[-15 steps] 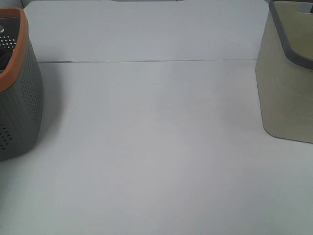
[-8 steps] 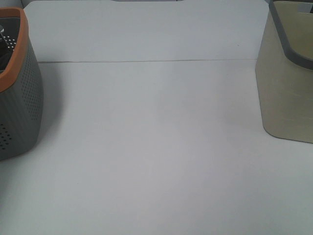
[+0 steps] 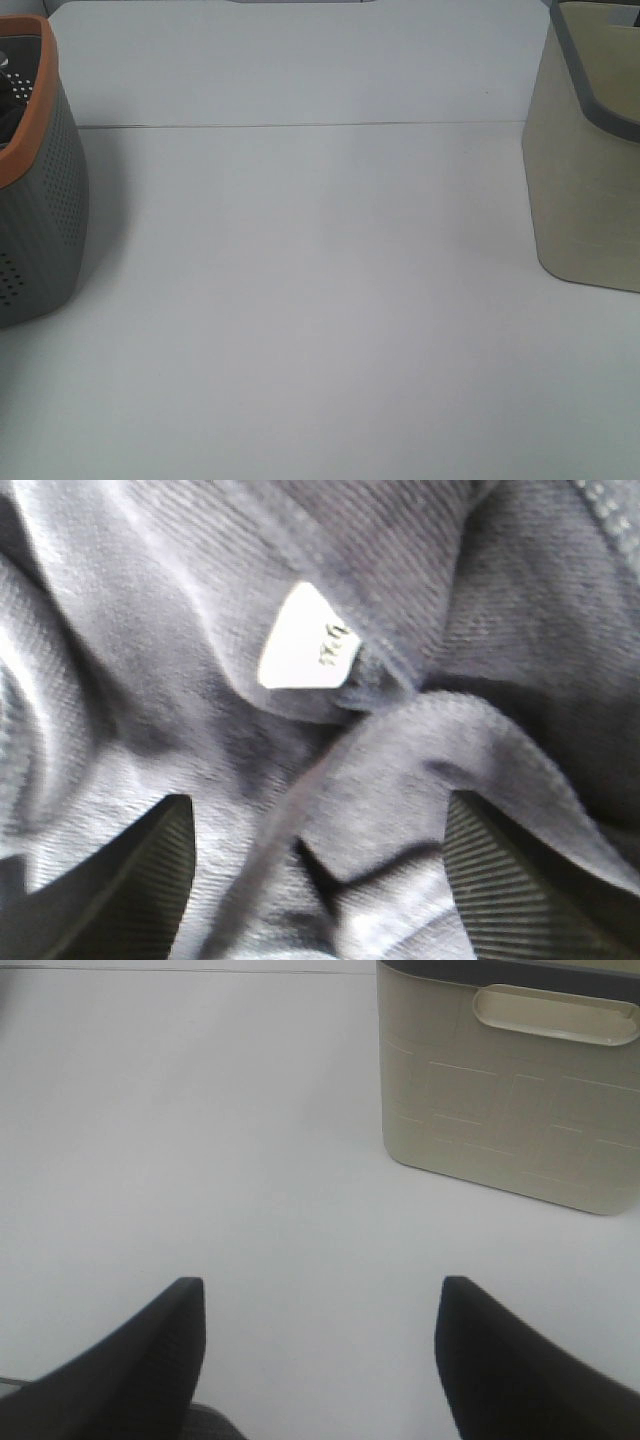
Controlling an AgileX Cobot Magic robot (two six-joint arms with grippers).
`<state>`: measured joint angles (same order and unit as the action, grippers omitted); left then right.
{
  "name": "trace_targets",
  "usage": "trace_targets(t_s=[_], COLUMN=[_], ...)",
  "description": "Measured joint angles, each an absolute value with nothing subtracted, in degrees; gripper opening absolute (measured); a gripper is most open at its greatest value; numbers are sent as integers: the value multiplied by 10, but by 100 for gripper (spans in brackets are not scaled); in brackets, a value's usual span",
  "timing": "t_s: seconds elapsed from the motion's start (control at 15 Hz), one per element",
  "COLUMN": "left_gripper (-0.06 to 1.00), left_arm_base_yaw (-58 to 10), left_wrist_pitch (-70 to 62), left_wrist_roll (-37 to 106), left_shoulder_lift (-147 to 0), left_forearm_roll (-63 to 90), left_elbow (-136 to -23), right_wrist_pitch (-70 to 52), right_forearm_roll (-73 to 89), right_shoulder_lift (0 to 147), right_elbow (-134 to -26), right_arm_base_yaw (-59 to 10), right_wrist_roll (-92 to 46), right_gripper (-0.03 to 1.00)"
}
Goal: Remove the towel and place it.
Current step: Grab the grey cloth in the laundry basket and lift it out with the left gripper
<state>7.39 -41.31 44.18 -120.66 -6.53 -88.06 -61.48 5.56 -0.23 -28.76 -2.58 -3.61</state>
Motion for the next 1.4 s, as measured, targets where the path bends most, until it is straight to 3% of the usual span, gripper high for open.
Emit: trace_targets(t_s=[0.2,0.47,0.67,0.87,1.2,1.4], left_gripper=[62,34,22,2,0,0], left_arm_base_yaw=[74,74,74,74,74,74], left_wrist_pitch=[-429,-419,-414,-412,-397,-456], left_wrist_roll=[442,442,442,442,383,367], left_shoulder_lift=[-1207,-1207,-1207,-1207,-1199,-1144], left_forearm_roll=[-70,-97,-110,-117,-125,-117], left_elbow=[-881,-881,-881,-881,-881,-881], right_wrist_pitch=[-615,-615,-615,-615,-615,-615], right_forearm_roll=[56,56,56,56,56,56], right_shoulder_lift=[-2,-2,-2,-2,-2,-2], right_elbow=[-288,-288,-288,-288,-288,-288], right_arm_base_yaw=[-26,-26,-26,-26,-26,-26], right_wrist_roll=[-36,-36,-36,-36,-36,-36], right_gripper=[66,66,66,66,66,66])
